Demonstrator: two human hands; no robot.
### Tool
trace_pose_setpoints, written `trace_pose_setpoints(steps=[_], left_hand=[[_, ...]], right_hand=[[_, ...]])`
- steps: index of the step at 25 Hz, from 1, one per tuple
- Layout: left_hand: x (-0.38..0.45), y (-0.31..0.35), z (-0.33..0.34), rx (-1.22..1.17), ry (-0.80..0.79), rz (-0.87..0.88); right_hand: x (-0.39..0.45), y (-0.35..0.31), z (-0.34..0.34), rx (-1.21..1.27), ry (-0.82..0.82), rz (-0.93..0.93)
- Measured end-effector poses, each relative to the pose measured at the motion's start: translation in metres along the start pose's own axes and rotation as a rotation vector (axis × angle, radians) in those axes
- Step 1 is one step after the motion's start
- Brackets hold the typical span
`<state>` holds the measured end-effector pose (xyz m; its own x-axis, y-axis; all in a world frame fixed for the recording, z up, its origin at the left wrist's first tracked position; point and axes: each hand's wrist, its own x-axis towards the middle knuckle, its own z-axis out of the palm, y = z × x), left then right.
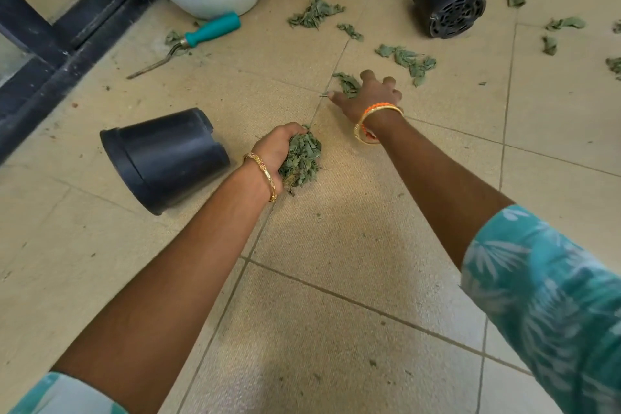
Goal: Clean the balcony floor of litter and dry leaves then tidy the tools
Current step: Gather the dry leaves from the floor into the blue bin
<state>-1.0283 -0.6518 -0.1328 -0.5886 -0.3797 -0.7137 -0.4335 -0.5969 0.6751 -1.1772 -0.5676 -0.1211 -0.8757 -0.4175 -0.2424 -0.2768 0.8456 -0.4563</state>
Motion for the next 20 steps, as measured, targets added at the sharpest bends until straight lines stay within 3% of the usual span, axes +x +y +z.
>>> trace_pose_setpoints(steps=[3,6,10,12,14,16,18,20], left_hand=[[0.006,0.0,-0.002,-0.04,0.002,-0.015],[0.007,0.0,-0.005,-0.019,0.037,-0.014],[0.005,-0.001,-0.011,-0.038,0.041,-0.023],[0.003,-0.001,-0.009,-0.028,0.052,-0.012],[-0.003,0.003,-0.003,-0.021,0.044,0.01],[-0.014,0.011,0.006,-0.057,0.031,0.055],[-0.028,0.014,0.017,-0.197,0.037,0.068],[-0.049,0.014,0.028,-0.335,0.07,0.059]], right_hand=[[0.016,-0.025,0.019,-0.042,0.023,0.019],[0.025,-0.032,0.035,-0.134,0.047,-0.123],[0.021,-0.009,0.045,-0.119,0.261,-0.419],[0.019,0.007,0.044,-0.095,0.3,-0.465],[0.011,0.014,0.036,0.091,0.282,-0.364],[-0.006,0.01,0.015,0.551,0.232,-0.111],[-0.032,0.007,-0.009,1.136,0.022,0.217],[-0.069,0.013,-0.028,1.465,-0.244,0.527]])
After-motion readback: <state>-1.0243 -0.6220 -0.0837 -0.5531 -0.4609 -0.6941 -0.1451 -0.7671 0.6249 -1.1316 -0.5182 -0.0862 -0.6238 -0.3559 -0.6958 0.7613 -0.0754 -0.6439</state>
